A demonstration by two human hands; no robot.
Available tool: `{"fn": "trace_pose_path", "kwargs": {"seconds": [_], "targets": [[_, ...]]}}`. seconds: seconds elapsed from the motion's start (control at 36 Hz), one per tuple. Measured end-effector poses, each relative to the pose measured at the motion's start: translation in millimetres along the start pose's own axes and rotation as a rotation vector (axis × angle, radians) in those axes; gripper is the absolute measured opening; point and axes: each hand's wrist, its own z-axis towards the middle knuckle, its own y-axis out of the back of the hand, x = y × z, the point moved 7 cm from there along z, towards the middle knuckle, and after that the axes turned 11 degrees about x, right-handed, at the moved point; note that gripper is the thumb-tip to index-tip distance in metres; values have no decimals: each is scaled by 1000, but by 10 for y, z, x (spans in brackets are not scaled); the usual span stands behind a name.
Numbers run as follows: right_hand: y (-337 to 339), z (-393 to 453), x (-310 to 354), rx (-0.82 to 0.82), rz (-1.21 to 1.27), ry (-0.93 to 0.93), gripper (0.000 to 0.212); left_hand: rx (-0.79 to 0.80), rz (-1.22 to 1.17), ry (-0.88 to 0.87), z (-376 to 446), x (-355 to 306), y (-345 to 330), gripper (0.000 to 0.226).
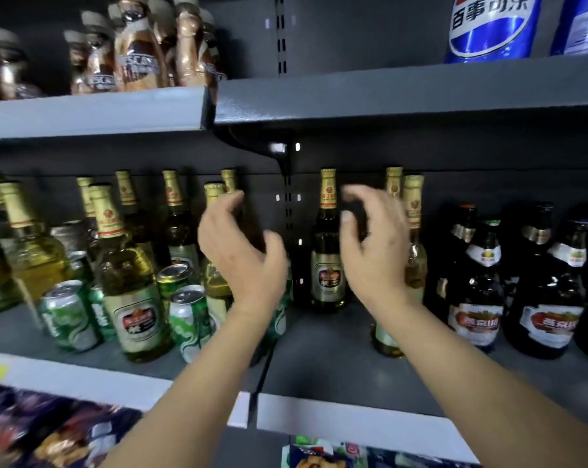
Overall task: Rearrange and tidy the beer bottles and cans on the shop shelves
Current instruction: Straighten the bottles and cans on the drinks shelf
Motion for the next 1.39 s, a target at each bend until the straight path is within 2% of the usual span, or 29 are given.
{"fn": "trace_pose_path", "kwargs": {"seconds": [0.06, 0.11, 0.17, 0.25, 0.36, 0.44, 0.5, 0.61, 0.78, 0.83, 0.92, 0.97, 1.11, 1.28, 1.39], "targets": [[-349, 55, 171, 278, 142, -87, 25, 49, 89, 119, 77, 193, 110, 63], [-705, 49, 271, 527, 270, -239, 29, 177, 86, 273, 96, 427, 142, 72], [-951, 49, 333, 642, 397, -389, 36, 332, -78, 441, 69, 592, 128, 78], [-1194, 52, 420, 676, 547, -522, 43, 555, -340, 610, 7, 687, 95, 79], [-1458, -6, 527, 672, 521, -546, 49, 903, -279, 612, -29, 840, 101, 73], [-1556, -94, 541, 603, 391, -595, 57, 1011, -254, 623, -7, 923, 108, 56], [-1584, -132, 555, 567, 287, -608, 57, 1020, -224, 622, 10, 1002, 108, 51], [-1498, -125, 622, 487, 207, -608, 42, 915, -48, 526, 72, 1067, 189, 68], [-1108, -74, 598, 337, 160, -615, 31, 873, 178, 302, 59, 744, 27, 60], [-985, -10, 513, 296, 183, -640, 32, 906, 112, 287, 41, 648, -126, 65], [-834, 72, 283, 258, 210, -685, 29, 1043, -242, 354, -50, 586, -385, 85], [-792, 83, 83, 267, 225, -716, 28, 1162, -374, 433, -157, 581, -562, 88], [-746, -4, -285, 371, 222, -767, 34, 1174, -311, 441, -337, 618, -1015, 95], [-599, 6, -462, 402, 301, -825, 18, 1141, -130, 395, -359, 539, -1226, 87], [-550, 55, -555, 386, 357, -824, 21, 1139, -76, 382, -349, 501, -1331, 85]]}}
